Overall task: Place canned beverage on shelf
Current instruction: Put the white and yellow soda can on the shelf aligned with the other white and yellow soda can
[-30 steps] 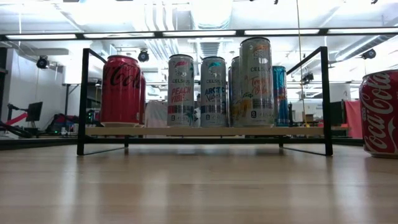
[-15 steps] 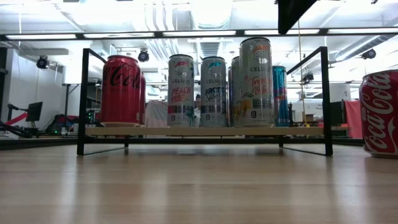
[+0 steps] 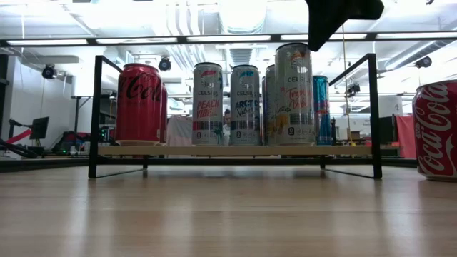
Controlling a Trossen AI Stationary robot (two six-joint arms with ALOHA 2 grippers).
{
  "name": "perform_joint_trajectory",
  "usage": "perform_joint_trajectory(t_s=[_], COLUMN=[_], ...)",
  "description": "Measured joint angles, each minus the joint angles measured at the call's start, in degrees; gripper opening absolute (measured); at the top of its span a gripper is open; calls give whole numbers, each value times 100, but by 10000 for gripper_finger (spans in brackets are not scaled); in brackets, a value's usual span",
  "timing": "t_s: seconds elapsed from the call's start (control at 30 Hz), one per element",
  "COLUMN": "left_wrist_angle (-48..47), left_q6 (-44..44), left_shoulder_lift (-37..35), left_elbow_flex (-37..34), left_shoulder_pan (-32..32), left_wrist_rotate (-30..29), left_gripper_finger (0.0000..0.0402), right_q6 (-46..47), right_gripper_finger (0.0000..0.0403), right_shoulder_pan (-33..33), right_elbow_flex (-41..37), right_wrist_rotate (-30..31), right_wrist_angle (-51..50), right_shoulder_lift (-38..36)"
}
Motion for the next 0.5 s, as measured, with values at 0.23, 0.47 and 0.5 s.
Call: perform_joint_trajectory(t_s=[0.23, 0.47, 0.5], left_wrist_angle=[1, 1, 1], left_q6=[0, 0, 0], left_shoulder_lift=[0, 0, 0], left_elbow_flex=[0, 0, 0], left_shoulder_pan=[0, 4, 4], left_wrist_rotate=[0, 2, 2], left_gripper_finger=[355, 355, 355], right_q6=[-43, -172, -195], right_gripper_finger=[9, 9, 9], right_shoulder_pan=[-5, -52, -61], right_elbow_flex=[-14, -28, -28], right_wrist_rotate=[261, 413, 421], right_wrist_angle=[32, 70, 99], right_shoulder_lift=[-1, 0, -1])
